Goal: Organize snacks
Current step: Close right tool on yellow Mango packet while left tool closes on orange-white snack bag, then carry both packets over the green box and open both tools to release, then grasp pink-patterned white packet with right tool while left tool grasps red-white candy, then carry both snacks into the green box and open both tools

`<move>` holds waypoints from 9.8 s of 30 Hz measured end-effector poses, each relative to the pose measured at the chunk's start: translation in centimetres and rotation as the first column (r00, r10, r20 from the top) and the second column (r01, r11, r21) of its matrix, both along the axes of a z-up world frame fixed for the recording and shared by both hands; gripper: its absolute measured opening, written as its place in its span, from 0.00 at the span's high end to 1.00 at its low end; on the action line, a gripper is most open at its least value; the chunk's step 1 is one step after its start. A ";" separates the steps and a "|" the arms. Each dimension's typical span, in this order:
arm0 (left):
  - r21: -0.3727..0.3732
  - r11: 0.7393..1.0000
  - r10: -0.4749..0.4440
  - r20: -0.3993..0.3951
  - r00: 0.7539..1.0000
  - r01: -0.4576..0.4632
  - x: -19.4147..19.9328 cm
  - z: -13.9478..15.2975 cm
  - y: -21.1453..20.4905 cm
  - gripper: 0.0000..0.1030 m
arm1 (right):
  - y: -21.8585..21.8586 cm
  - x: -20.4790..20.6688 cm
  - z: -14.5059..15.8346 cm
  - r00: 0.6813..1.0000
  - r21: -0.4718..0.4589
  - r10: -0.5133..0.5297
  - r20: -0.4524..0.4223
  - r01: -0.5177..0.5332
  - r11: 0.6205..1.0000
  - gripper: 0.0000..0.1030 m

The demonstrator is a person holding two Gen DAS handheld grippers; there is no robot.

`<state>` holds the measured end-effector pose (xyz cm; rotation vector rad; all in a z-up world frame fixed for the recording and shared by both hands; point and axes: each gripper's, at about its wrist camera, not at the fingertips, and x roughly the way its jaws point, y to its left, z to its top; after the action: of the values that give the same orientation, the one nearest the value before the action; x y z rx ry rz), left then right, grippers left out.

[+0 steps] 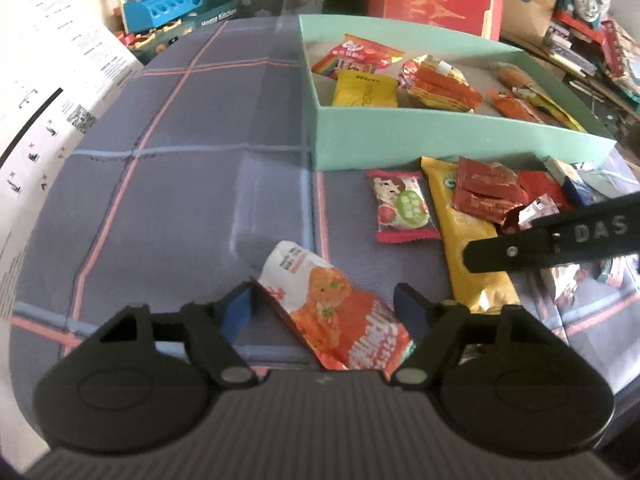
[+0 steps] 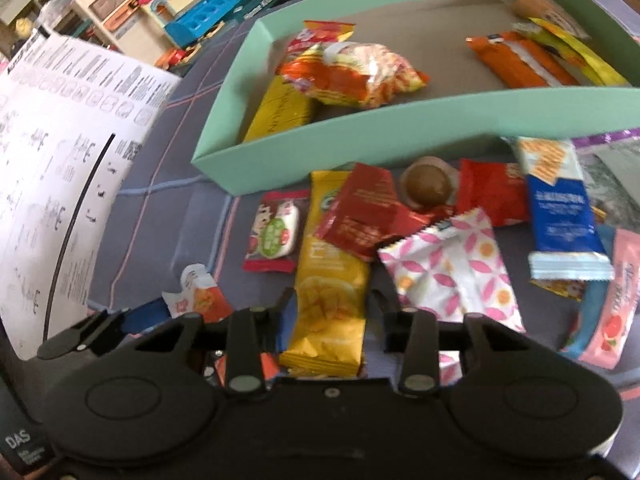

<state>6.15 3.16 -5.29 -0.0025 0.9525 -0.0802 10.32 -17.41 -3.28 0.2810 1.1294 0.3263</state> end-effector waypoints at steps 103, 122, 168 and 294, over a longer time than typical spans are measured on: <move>-0.149 0.986 0.087 0.101 0.991 -0.071 -1.8 7.4 4.2 0.66 | -0.5 -4.6 7.5 0.940 -0.102 0.130 0.315 -0.102 0.990 0.65; -0.085 0.993 -0.068 0.178 0.982 0.084 11.7 11.2 -2.5 0.66 | -9.8 4.8 9.9 0.929 -0.017 -0.095 0.357 0.109 0.994 0.65; 0.010 0.992 -0.130 0.111 0.985 0.129 17.6 8.7 -9.2 0.00 | -12.8 12.1 7.4 0.935 0.078 -0.228 0.272 0.215 0.974 0.00; -0.037 0.991 -0.125 0.082 0.989 0.129 24.2 7.0 -10.6 0.71 | -8.7 19.0 6.7 0.947 0.059 -0.145 0.286 0.134 0.989 0.52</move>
<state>30.32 -7.39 1.71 0.0222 0.8704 -0.2167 29.28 -26.12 3.44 0.3339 0.8101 0.2544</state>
